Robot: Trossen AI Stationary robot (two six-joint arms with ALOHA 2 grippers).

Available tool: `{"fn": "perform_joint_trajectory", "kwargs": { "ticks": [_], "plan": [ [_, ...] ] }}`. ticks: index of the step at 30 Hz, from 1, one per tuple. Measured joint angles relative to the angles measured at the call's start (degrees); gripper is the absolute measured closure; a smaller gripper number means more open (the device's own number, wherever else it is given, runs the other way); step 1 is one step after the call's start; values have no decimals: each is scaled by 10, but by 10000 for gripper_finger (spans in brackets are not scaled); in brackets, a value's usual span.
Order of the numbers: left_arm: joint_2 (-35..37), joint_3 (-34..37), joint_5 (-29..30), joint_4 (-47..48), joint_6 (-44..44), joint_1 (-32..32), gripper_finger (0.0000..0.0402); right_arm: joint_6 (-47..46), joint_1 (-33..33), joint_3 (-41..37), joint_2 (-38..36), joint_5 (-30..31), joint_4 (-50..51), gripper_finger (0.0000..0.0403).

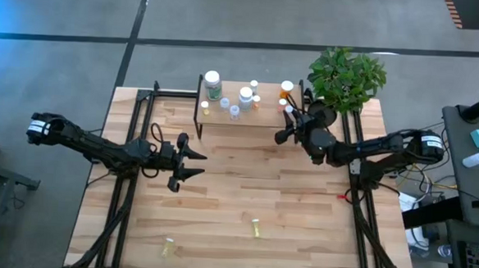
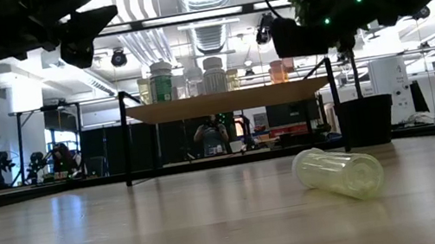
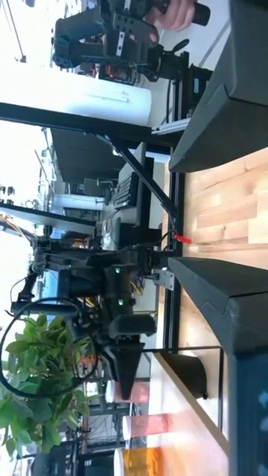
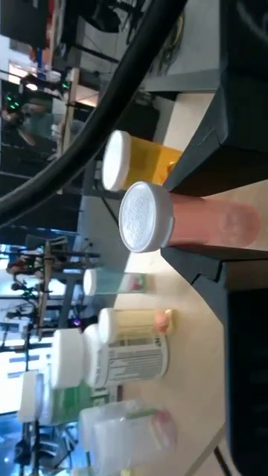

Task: Pick and place medicine bottles onto shelf by color
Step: Put the pink pill bottle on the shelf

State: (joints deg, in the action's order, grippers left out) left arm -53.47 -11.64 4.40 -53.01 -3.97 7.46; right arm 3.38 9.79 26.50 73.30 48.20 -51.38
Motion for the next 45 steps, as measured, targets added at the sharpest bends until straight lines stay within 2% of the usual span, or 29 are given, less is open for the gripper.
{"fn": "perform_joint_trajectory", "kwargs": {
  "ticks": [3,17,28,34,45],
  "plan": [
    [0,0,0,0,0,0,219,-16,14,0,0,-20,18,314],
    [0,0,0,0,0,0,219,-44,36,2,-2,-24,68,312],
    [0,-1,0,0,-1,0,219,-29,37,18,0,-33,85,312],
    [0,-1,-1,0,-1,0,219,-41,39,41,0,-36,145,311],
    [0,-1,-4,-1,-1,0,219,-64,41,43,-1,-37,159,284]
  ]
}}
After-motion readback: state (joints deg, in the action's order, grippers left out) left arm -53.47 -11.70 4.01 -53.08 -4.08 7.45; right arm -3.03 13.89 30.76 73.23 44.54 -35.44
